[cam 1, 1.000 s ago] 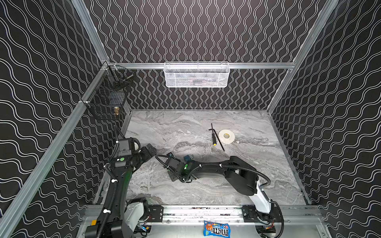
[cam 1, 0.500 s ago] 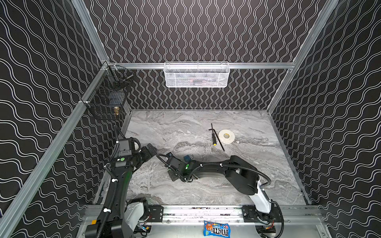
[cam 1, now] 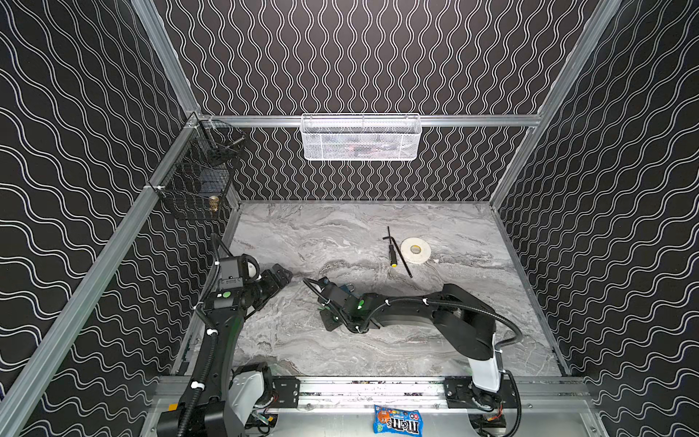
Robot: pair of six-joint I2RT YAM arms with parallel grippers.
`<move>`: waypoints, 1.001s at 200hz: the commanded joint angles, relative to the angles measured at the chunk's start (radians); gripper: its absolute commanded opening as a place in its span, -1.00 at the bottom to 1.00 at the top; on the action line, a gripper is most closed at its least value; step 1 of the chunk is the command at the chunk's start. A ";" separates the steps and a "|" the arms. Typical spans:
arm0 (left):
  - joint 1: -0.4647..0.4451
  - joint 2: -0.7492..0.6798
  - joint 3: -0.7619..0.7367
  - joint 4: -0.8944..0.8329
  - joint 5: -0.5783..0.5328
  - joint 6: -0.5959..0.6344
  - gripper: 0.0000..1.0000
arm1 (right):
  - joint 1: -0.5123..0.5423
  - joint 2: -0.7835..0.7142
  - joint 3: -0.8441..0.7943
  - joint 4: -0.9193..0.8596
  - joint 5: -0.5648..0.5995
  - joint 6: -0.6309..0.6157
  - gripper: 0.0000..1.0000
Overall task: Unlock with the key
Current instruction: 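Lift the key with the right gripper and carry it toward the left gripper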
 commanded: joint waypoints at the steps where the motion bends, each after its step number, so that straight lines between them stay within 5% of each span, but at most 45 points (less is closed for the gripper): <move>1: -0.014 -0.012 -0.009 0.042 0.056 -0.044 0.97 | -0.007 -0.058 -0.051 0.097 -0.006 0.014 -1.00; 82: -0.187 -0.072 -0.030 0.170 0.115 -0.311 0.97 | -0.067 -0.298 -0.213 0.169 -0.016 0.081 -1.00; 200: -0.481 -0.060 -0.058 0.479 -0.032 -0.681 0.97 | -0.089 -0.510 -0.222 0.288 0.015 0.092 -1.00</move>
